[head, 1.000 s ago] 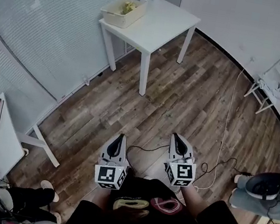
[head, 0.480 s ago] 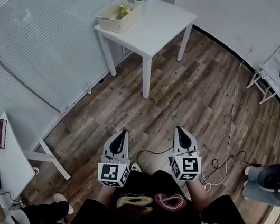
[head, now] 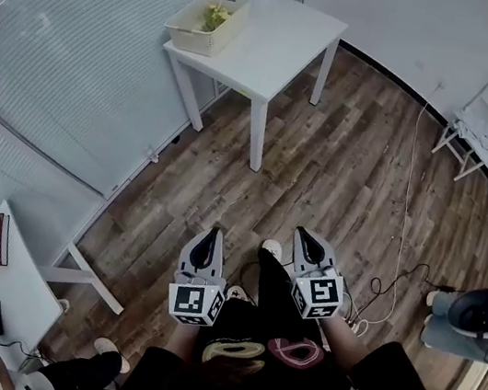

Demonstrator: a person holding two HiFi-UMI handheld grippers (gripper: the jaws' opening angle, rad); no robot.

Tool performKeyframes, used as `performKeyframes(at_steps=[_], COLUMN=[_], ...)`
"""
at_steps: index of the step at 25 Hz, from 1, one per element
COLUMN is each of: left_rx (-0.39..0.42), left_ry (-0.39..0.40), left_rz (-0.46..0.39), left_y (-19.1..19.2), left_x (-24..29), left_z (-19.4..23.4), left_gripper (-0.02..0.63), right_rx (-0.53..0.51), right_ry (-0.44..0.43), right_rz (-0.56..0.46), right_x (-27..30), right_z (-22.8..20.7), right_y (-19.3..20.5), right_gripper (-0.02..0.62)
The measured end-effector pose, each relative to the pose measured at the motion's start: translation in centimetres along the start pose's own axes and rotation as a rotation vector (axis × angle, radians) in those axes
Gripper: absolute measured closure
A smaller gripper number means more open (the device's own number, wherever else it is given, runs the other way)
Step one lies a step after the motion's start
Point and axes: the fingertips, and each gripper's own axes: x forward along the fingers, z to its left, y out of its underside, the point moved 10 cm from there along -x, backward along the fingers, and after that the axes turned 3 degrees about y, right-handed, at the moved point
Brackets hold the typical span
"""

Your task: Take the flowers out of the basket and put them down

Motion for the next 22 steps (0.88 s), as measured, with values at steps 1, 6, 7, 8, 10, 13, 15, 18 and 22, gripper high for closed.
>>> performKeyframes(at_steps=[1, 6, 7, 8, 10, 13, 15, 18, 22], left_rx=[0.004, 0.008, 0.006, 0.004, -0.001, -0.002, 0.000, 0.005, 0.004], left_ry=[-0.003, -0.047, -0.056, -0.065, -0.084, -0.109, -0.126, -0.155, -0.195], left_rz=[0.007, 0.006, 0.002, -0.002, -0.009, -0.009, -0.006, -0.011, -0.016], left_y=[0.1, -0.5, -0.9, -1.2, -1.6, -2.0, -2.2, -2.8, -3.1], left_x=[0.4, 3.8, 4.6, 5.5, 7.2, 9.7, 11.2, 13.5, 16.8], left_z=[0.1, 1.7, 2.0, 2.3, 2.8, 3.6, 4.1, 4.7, 5.1], left_gripper=[0.588, 0.588, 0.588, 0.588, 0.588, 0.588, 0.588, 0.588, 0.588], right_rx=[0.009, 0.041, 0.042, 0.042, 0.040, 0.040, 0.047, 0.046, 0.030], right_ry=[-0.003, -0.024, -0.030, -0.038, -0.056, -0.079, -0.095, -0.124, -0.170], right_rz=[0.008, 0.000, -0.003, -0.005, -0.009, -0.004, -0.002, -0.010, -0.005], right_x=[0.6, 5.5, 6.6, 7.6, 9.6, 12.7, 14.6, 17.5, 21.3], right_z=[-0.3, -2.5, -3.0, -3.5, -4.3, -5.6, -6.3, -7.5, -9.2], right_y=[0.1, -1.1, -1.5, -1.9, -2.6, -3.2, -3.5, -4.5, -5.3], right_gripper=[0.584, 0.584, 0.584, 0.584, 0.584, 0.584, 0.584, 0.584, 0.584])
